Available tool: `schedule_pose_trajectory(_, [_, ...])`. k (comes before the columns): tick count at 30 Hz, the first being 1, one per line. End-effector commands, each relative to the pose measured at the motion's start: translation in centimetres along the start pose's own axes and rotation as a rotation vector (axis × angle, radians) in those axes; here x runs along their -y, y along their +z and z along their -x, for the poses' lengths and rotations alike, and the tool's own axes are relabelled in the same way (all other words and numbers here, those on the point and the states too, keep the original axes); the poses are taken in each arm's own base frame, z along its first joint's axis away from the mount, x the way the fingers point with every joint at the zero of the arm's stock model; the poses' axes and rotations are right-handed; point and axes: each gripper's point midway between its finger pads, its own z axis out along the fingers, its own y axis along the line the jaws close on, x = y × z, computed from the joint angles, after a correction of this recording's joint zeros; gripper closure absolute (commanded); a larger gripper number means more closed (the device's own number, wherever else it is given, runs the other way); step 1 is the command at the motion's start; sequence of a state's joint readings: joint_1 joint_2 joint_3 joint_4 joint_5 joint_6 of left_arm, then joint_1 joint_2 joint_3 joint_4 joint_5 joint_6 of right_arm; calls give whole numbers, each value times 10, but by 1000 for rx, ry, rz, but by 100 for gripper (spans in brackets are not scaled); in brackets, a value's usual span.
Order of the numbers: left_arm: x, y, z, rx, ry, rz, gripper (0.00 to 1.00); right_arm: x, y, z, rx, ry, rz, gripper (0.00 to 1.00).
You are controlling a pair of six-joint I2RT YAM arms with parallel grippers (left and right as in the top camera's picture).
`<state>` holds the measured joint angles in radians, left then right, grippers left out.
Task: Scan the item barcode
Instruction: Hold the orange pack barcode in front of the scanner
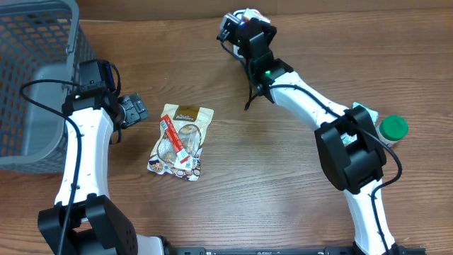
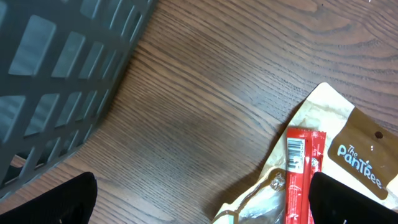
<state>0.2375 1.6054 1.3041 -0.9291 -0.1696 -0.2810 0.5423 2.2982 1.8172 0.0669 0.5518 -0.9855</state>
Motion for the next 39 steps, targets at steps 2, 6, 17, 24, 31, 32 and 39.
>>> schedule_pose_trajectory(2, [-1,-4,3,16,11,9,0,15,5,12,52,36,-55,96])
schedule_pose_trajectory(6, [-1,-4,3,16,11,9,0,15,8,17,83,58,-82,96])
schedule_pose_trajectory(17, [-1,-4,3,16,11,9,0,-14,22,15,120,55,-56,96])
schedule_pose_trajectory(24, [-1,-4,3,16,11,9,0,-14,23,15,122,57,-58,96])
schedule_pose_trajectory(31, [-1,-4,3,16,11,9,0,-15,23,15,124,106,-55,96])
schedule_pose_trajectory(32, [-1,-4,3,16,11,9,0,-14,23,15,125,168,-52,96])
schedule_pose_trajectory(39, [-1,-4,3,16,11,9,0,-10,24,11,109,326,-69,96])
